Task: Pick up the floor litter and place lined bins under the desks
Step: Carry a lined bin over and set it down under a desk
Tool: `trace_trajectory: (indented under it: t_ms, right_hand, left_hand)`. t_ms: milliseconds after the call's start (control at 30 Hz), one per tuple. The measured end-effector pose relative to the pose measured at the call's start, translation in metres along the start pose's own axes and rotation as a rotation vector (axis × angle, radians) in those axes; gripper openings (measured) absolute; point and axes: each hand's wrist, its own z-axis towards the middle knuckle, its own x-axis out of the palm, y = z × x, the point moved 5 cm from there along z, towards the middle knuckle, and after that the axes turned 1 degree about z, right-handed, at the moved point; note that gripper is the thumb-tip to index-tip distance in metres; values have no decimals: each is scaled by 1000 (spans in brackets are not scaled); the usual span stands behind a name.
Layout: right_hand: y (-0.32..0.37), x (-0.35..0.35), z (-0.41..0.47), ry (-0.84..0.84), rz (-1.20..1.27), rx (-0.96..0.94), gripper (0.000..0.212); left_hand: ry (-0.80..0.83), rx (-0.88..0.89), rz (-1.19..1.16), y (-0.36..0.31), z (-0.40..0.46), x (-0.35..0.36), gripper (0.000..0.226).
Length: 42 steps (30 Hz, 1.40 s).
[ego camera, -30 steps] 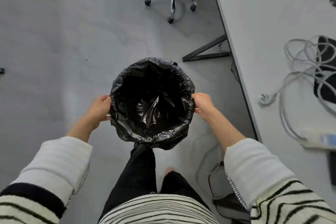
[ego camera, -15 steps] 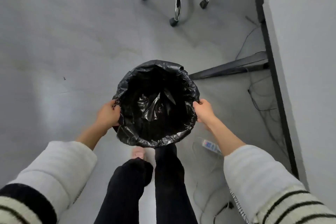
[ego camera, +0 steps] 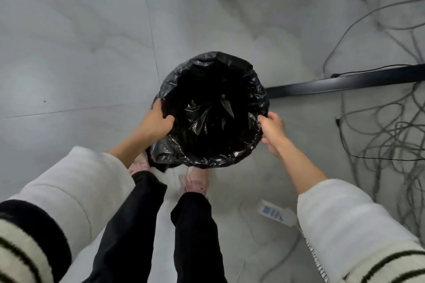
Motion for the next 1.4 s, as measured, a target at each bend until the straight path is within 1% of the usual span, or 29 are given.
trace_trajectory:
  t_ms: [133, 200, 267, 333, 433, 500, 533, 600, 667, 733, 800, 933, 1000, 1167, 1300, 1400]
  right_hand:
    - [-1, -18, 26, -139, 92, -14, 18]
    - [-2, -28, 36, -182, 130, -32, 25]
    - [-4, -31, 42, -145, 157, -12, 38]
    - [-7, -32, 39, -80, 174, 33, 50]
    - [-9, -26, 27, -9, 147, 45, 51]
    - [-4, -20, 10, 6, 97, 47, 56]
    - [3, -23, -6, -1, 59, 34, 54]
    - [15, -28, -38, -11, -15, -1, 43]
    - [26, -33, -78, 17, -89, -10, 43]
    - [34, -36, -121, 66, -158, -19, 43]
    - [42, -50, -179, 72, -118, -42, 41]
    - [36, -72, -287, 26, 31, -61, 37]
    - [12, -78, -338, 16, 130, -24, 35]
    - [-66, -109, -451, -124, 363, 18, 33]
    - [-134, -133, -536, -259, 525, 50, 32]
    - [-200, -149, -605, -367, 677, 83, 31]
  left_hand:
    - [90, 68, -4, -27, 22, 20, 75]
    - [114, 76, -15, -44, 23, 30, 76]
    - [116, 76, -62, -56, 27, 36, 77]
    - [119, 84, -56, -63, 31, 36, 77]
    - [126, 26, 12, -63, 28, 22, 73]
    - [81, 12, -6, -67, 22, 8, 62]
    - [50, 30, -11, -75, 12, 1, 56]
    - [19, 84, 39, -93, -16, -9, 52]
    - [52, 146, 165, -109, -52, -17, 49]
    - [123, 198, 278, -115, -87, -19, 45]
    - [201, 268, 370, -126, -137, -30, 42]
    - [226, 383, 422, -133, -225, -55, 35]
    - [242, 400, 480, -125, -268, -64, 32]
    - [342, 523, 697, -108, -373, -62, 32]
    - [393, 642, 840, -95, -447, -27, 31]
    - [446, 779, 943, -76, -516, 28, 30]
